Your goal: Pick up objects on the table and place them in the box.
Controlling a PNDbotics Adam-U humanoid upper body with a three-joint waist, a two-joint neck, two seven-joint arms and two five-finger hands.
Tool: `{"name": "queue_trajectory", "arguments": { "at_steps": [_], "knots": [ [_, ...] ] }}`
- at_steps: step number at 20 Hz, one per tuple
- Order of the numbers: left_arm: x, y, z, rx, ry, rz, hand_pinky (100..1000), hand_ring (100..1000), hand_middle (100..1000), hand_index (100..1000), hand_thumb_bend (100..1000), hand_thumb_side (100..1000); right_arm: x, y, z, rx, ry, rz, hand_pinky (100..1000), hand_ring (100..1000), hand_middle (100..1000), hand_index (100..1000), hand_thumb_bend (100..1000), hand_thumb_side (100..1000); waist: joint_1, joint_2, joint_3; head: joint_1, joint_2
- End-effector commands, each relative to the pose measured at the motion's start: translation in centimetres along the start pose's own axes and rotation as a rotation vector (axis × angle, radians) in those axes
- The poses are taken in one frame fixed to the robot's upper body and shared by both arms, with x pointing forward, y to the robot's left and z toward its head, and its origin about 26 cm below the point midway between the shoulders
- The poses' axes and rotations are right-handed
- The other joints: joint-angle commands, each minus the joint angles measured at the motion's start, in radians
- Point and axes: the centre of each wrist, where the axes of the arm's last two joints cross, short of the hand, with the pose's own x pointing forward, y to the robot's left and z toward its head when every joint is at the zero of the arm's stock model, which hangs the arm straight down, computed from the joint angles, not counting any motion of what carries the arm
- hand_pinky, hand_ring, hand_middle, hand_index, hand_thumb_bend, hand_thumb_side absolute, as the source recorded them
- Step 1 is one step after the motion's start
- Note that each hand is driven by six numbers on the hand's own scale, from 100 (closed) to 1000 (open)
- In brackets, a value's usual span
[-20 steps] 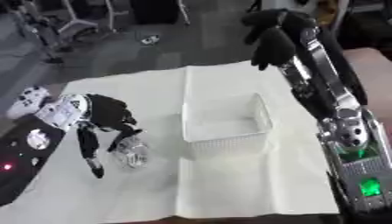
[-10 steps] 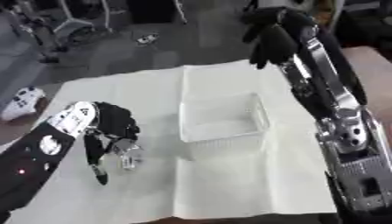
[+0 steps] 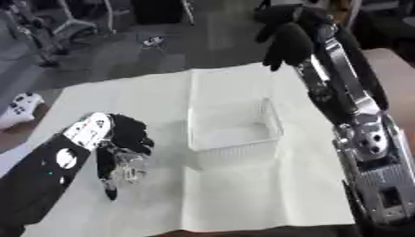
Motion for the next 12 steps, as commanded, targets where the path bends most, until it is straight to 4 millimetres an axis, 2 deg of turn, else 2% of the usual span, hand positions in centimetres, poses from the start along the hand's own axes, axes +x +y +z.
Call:
{"name": "queue_trajectory", "arguments": {
  "at_steps": [1, 2, 3, 4, 6, 8, 10, 11, 12],
  "knots": [
    [-1.1, 0.0, 1.2, 0.053, 0.040, -0.016, 704, 770, 873, 1000, 604, 755, 0.6, -0.1, -0.5, -0.008, -0.031, -0.006, 383, 430, 547, 752, 617, 1000, -0.004, -0.011, 0.002, 0.006, -0.010],
    [-1.1, -0.1, 1.3, 0.073, 0.043, -0.018, 663, 747, 859, 1000, 580, 743, 0.6, -0.1, -0.5, -0.008, -0.031, -0.006, 383, 430, 547, 752, 617, 1000, -0.004, -0.011, 0.002, 0.007, -0.010],
    [-1.0, -0.2, 1.3, 0.091, 0.045, -0.019, 587, 697, 827, 1000, 512, 704, 0.6, -0.1, -0.5, -0.008, -0.031, -0.005, 383, 430, 547, 752, 618, 1000, -0.005, -0.011, 0.002, 0.007, -0.010],
    [-1.0, -0.3, 1.3, 0.106, 0.046, -0.020, 565, 677, 813, 1000, 489, 690, 0.6, -0.1, -0.5, -0.008, -0.030, -0.005, 383, 430, 547, 752, 618, 1000, -0.005, -0.011, 0.002, 0.008, -0.009],
    [-1.0, -0.6, 1.3, 0.139, 0.049, -0.019, 494, 596, 737, 938, 399, 635, 0.6, -0.1, -0.4, -0.007, -0.029, -0.004, 383, 430, 547, 752, 619, 1000, -0.005, -0.011, 0.004, 0.009, -0.009],
    [-0.8, -0.9, 1.3, 0.195, 0.045, -0.010, 376, 487, 588, 815, 272, 576, 0.6, -0.1, -0.4, -0.007, -0.029, -0.003, 383, 430, 547, 752, 620, 1000, -0.006, -0.011, 0.004, 0.010, -0.010],
    [-0.6, -1.3, 1.2, 0.249, 0.035, 0.005, 332, 450, 539, 750, 199, 577, 0.6, -0.2, -0.4, -0.006, -0.028, -0.003, 383, 430, 547, 752, 620, 1000, -0.006, -0.010, 0.005, 0.010, -0.011],
    [-0.4, -1.6, 1.1, 0.272, 0.030, 0.018, 312, 431, 504, 670, 100, 606, 0.6, -0.2, -0.4, -0.006, -0.028, -0.003, 382, 430, 547, 752, 621, 1000, -0.007, -0.010, 0.005, 0.010, -0.010],
    [-0.3, -1.9, 1.0, 0.294, 0.025, 0.033, 295, 412, 479, 621, 100, 648, 0.6, -0.2, -0.4, -0.006, -0.027, -0.002, 382, 430, 546, 752, 621, 1000, -0.007, -0.010, 0.006, 0.010, -0.010]
  ]
}}
